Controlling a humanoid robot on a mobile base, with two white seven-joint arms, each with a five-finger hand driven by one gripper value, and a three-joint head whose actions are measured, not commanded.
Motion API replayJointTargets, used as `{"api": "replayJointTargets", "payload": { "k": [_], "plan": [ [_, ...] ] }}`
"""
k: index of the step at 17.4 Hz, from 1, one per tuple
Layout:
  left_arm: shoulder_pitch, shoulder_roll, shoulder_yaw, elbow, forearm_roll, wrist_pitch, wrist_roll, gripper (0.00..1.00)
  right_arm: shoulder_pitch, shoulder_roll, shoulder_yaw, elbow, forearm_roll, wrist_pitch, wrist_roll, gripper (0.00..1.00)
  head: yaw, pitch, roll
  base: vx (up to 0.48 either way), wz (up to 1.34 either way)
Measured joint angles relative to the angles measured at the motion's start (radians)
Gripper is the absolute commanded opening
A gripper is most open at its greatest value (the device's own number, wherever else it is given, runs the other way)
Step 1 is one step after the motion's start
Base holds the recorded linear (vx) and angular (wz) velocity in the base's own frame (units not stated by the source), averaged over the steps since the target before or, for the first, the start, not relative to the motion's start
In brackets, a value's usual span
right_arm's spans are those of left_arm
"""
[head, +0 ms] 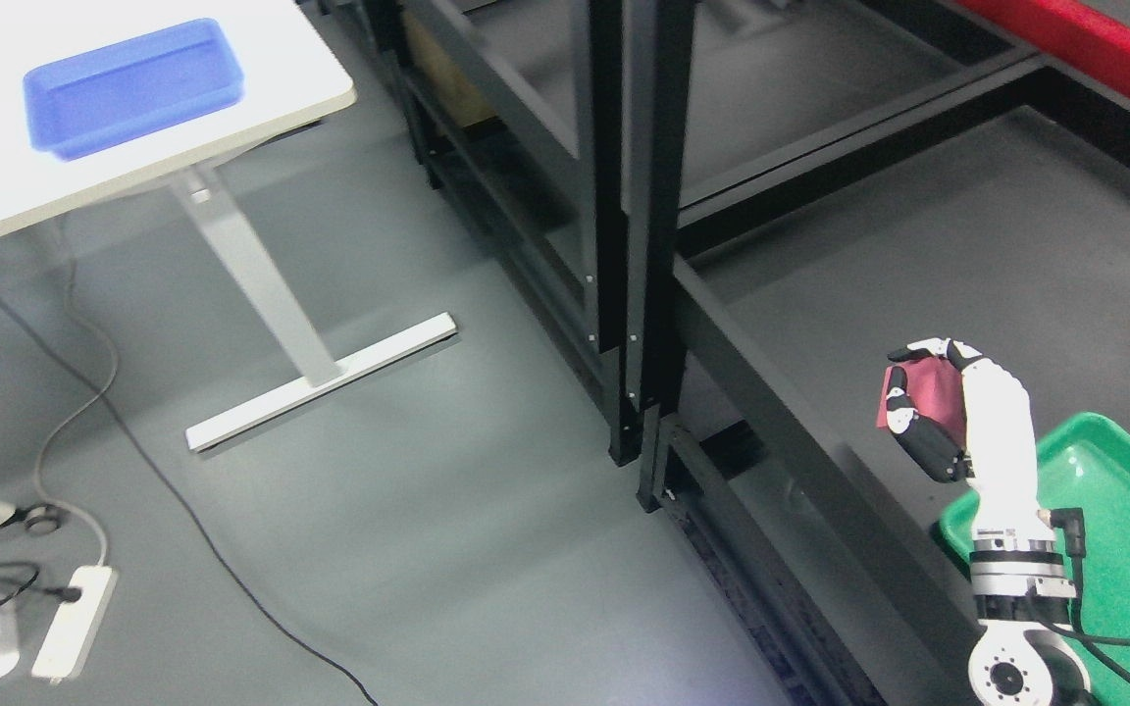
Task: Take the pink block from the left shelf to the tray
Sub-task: 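Turn toward the white table carrying the pink block in the right hand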
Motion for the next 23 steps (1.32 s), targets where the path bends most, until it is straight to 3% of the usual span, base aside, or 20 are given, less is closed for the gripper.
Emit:
{"api": "replayJointTargets", "payload": {
  "k": [13, 23],
  "plan": [
    [0.000, 0.000, 0.000, 0.000, 0.000, 0.000, 0.000, 1.00, -0.001, 0.000, -0.002, -0.001, -0.006, 0.000, 0.000, 0.02, 0.0000, 0.000, 0.000, -0.147, 0.71],
    [0.000, 0.000, 0.000, 0.000, 0.000, 0.000, 0.000, 1.00, -0.001, 0.000, -0.002, 0.000, -0.006, -0.002, -0.001, 0.02, 0.0000, 0.000, 0.000, 0.042, -0.08]
  ]
}}
